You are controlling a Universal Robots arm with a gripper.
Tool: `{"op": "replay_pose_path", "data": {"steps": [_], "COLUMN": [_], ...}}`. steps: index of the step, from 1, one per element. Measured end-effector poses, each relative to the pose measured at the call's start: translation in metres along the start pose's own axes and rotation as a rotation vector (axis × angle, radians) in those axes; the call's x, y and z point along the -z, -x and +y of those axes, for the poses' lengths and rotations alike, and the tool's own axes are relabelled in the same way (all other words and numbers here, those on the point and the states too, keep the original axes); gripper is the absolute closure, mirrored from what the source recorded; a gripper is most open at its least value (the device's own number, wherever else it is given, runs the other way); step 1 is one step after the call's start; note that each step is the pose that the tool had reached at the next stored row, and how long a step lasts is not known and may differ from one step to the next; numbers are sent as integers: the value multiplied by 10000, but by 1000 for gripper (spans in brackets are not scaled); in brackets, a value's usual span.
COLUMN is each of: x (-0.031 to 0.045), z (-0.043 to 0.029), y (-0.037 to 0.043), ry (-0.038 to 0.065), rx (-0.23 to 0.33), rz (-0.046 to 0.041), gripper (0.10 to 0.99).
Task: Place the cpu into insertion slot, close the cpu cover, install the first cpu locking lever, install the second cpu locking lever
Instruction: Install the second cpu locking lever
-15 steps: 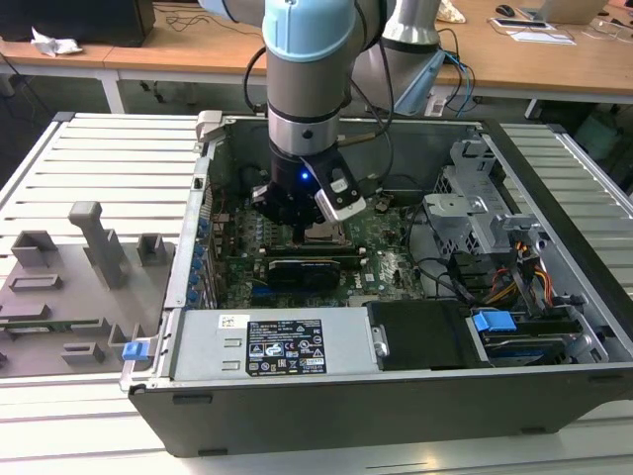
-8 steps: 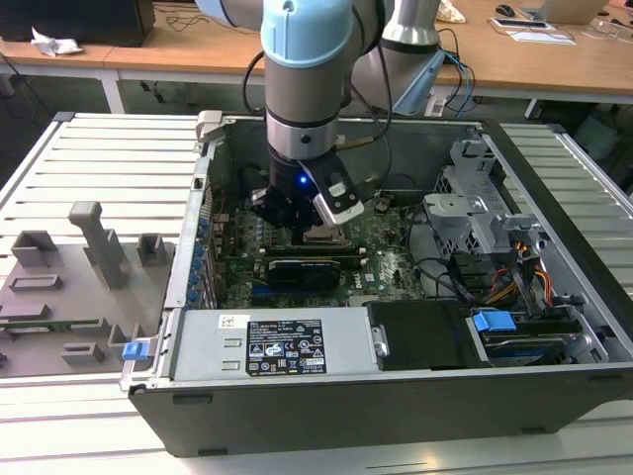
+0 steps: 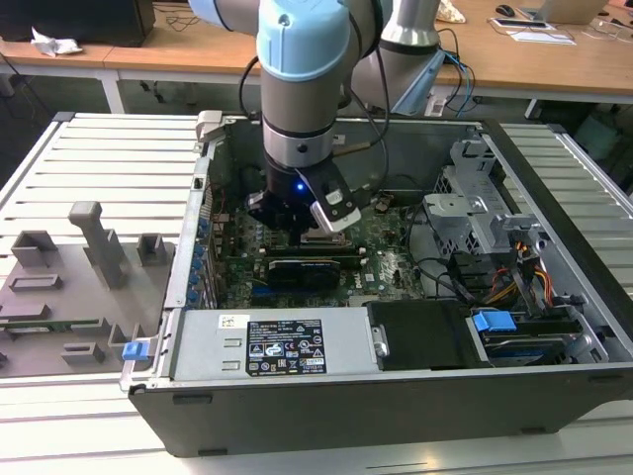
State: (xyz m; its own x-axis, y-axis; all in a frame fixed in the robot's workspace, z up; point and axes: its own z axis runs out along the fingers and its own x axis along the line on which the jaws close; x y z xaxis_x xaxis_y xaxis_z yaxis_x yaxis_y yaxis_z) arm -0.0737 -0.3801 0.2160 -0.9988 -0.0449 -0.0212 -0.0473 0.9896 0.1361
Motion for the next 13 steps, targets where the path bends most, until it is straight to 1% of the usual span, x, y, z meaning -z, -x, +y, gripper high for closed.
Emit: {"op": "replay_pose_path", "data": {"steps": [2,4,5,9,10,12,13], "x": [-29,-53,-63,-105,-130,-150,-158], "z": [-4,-8,-9,-15,-19,-21,-23], "y": [-9,-10,-10,-11,-12,-13,-17], "ry": [109,167,214,428,450,492,548], "rx": [53,66,76,92,96,96,101], "rz": [4,4,3,-7,-3,-10,-11], "gripper": [980,980,980,980,980,980,980]}}
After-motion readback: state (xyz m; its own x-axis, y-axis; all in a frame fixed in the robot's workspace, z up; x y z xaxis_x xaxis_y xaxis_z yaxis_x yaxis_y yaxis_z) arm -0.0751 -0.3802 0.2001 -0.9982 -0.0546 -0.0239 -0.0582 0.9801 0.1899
